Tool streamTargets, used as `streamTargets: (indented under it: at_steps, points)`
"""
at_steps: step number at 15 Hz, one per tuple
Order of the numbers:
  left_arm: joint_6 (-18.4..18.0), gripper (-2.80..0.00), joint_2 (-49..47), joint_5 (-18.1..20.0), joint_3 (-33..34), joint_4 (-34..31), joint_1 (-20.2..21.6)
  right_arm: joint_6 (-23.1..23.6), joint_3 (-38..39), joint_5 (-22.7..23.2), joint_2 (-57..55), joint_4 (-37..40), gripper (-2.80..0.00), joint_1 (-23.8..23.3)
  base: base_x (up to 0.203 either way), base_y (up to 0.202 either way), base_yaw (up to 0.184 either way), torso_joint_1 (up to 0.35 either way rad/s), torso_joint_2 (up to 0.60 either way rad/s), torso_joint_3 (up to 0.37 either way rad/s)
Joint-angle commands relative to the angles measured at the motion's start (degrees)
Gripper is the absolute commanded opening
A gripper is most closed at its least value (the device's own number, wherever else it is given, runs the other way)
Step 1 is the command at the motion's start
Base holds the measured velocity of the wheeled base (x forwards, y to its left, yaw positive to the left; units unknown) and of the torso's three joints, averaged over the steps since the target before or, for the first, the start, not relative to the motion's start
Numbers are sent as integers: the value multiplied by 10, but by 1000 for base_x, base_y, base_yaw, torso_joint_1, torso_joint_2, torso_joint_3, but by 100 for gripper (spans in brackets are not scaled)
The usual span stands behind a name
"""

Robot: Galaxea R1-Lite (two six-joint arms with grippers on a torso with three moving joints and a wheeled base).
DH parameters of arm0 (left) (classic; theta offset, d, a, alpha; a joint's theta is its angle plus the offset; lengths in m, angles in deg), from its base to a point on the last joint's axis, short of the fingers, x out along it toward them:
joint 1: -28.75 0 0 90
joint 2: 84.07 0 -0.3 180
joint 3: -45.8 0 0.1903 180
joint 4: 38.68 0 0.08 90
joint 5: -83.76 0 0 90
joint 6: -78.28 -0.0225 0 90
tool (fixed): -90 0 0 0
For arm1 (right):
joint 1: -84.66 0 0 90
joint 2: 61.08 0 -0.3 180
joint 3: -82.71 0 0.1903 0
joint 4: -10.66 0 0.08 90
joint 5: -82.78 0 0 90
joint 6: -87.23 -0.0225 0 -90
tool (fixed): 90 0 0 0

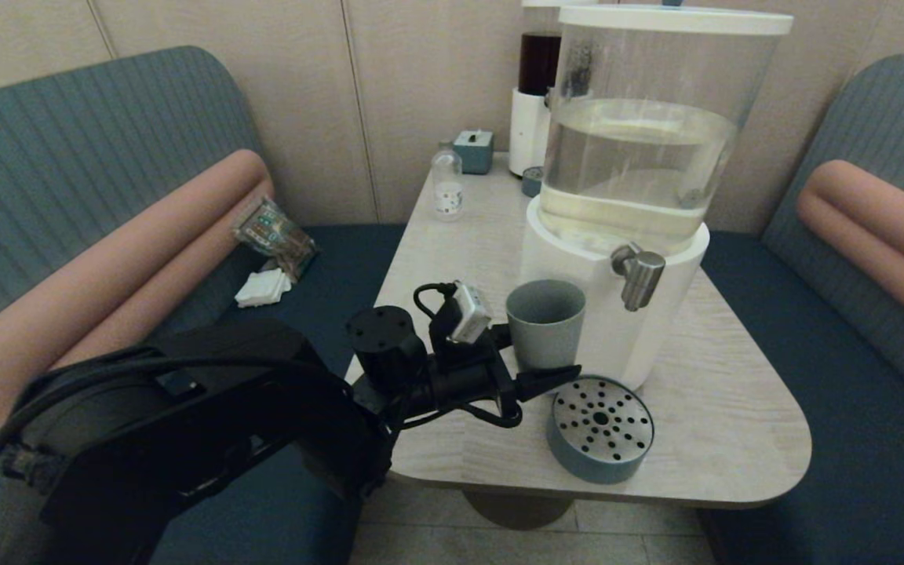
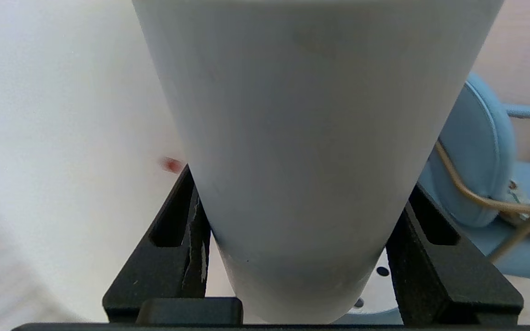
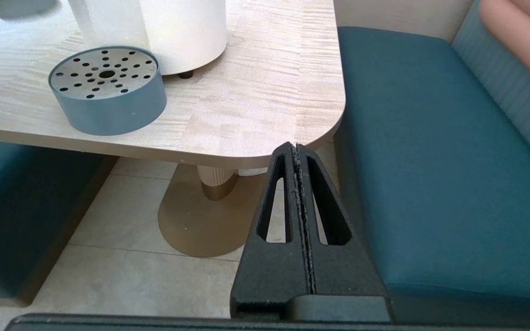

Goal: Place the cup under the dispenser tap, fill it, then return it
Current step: Place it under the water dispenser

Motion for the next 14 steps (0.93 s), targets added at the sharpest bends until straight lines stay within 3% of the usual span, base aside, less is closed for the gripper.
streamTargets:
  at_steps: [1,8,14]
  points:
    - [3,-280,-41,-7,-21,5,-19,0,9,0,0,0,-280,0,0,0,0,0,0,0]
    - [15,-280,-102,-24,-70,5,-59,0,8,0,0,0,-280,0,0,0,0,0,0,0]
    - [17,-280,-129,-25,-91,5,-65,0,9,0,0,0,-280,0,0,0,0,0,0,0]
